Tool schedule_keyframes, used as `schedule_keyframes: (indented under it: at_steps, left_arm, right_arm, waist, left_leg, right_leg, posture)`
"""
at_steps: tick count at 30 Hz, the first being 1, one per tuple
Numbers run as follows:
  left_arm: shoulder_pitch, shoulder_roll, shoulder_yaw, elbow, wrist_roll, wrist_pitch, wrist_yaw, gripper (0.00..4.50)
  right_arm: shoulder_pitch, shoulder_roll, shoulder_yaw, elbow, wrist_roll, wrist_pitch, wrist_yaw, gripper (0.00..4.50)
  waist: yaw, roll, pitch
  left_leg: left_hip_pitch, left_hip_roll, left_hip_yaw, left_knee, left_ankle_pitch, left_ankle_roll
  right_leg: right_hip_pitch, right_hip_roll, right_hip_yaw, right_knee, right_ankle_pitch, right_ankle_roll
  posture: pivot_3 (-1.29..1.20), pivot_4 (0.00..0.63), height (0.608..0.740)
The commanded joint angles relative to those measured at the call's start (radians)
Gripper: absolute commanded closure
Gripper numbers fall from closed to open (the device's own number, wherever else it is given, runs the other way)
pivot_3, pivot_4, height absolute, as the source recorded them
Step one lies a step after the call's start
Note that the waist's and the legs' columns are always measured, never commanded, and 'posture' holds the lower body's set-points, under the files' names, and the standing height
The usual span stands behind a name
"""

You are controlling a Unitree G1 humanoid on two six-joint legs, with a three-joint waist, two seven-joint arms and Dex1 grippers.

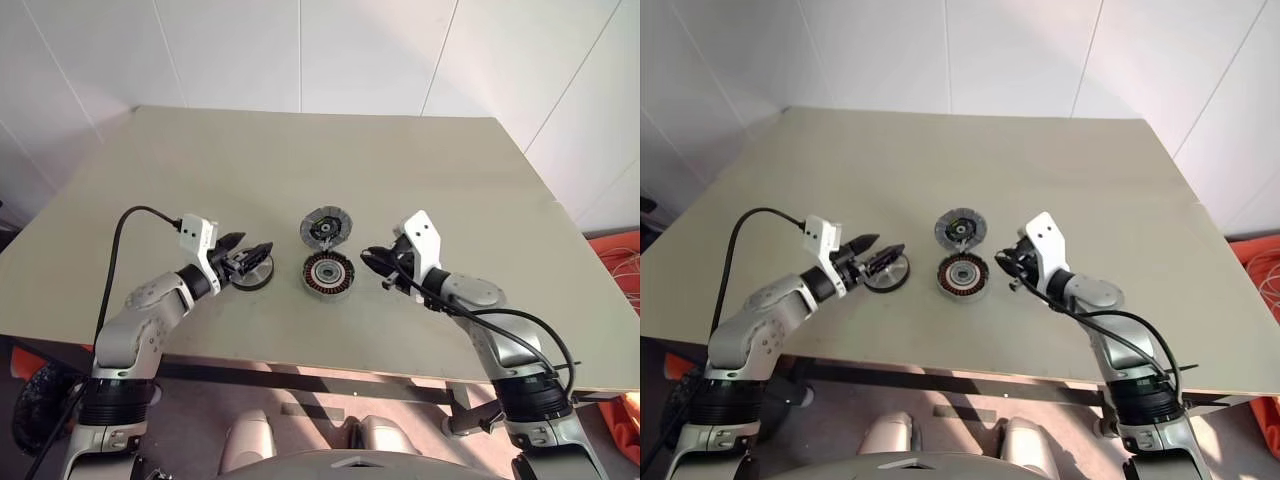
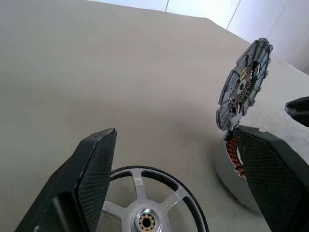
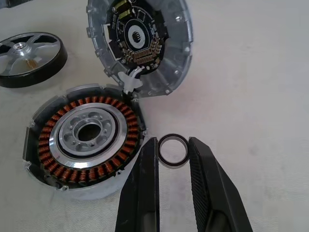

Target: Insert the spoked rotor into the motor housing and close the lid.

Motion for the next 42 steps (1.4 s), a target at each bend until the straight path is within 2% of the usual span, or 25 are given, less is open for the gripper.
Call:
schedule_keyframes:
  at_steps: [1, 6, 18, 42]
  left_arm:
    - [-0.024, 0.003, 0.022, -0.048, -0.014, 0.029, 0.031, 0.38]
    - [-0.027, 0.004, 0.03, -0.082, -0.021, 0.083, 0.08, 0.38]
    - [-0.01, 0.004, 0.043, -0.135, -0.038, 0.134, 0.118, 0.38]
    - [0.021, 0.017, 0.046, -0.148, -0.035, 0.131, 0.115, 0.38]
  right_arm:
    - [-0.054, 0.02, 0.034, -0.009, -0.014, 0.009, -0.01, 3.94]
    - [-0.095, 0.056, 0.069, 0.014, -0.027, 0.026, -0.021, 3.94]
    - [-0.087, 0.052, 0.1, -0.067, -0.032, 0.11, -0.019, 3.94]
    - [-0.068, 0.07, 0.119, -0.139, -0.026, 0.191, -0.045, 3.94]
  waist:
    - [-0.001, 0.0, 0.0]
    - [-0.003, 0.0, 0.0]
    - [-0.002, 0.0, 0.0]
    - [-0.002, 0.0, 0.0]
  left_leg:
    - [0.0, 0.0, 0.0, 0.0, 0.0, 0.0]
    - [0.001, 0.001, 0.0, 0.0, 0.001, -0.001]
    - [0.001, 0.001, 0.0, 0.0, 0.001, -0.002]
    - [0.001, 0.001, 0.0, 0.0, 0.001, -0.003]
  right_leg:
    - [0.0, 0.0, 0.0, 0.0, 0.0, 0.0]
    - [0.0, 0.0, 0.0, 0.001, 0.0, 0.0]
    - [0.0, 0.0, 0.0, 0.001, 0.0, 0.0]
    - [0.0, 0.0, 0.0, 0.001, 0.0, 0.0]
  posture:
    - [0.0, 0.0, 0.74]
    - [0.0, 0.0, 0.74]
    - [0.0, 0.0, 0.74]
    - [0.0, 0.0, 0.74]
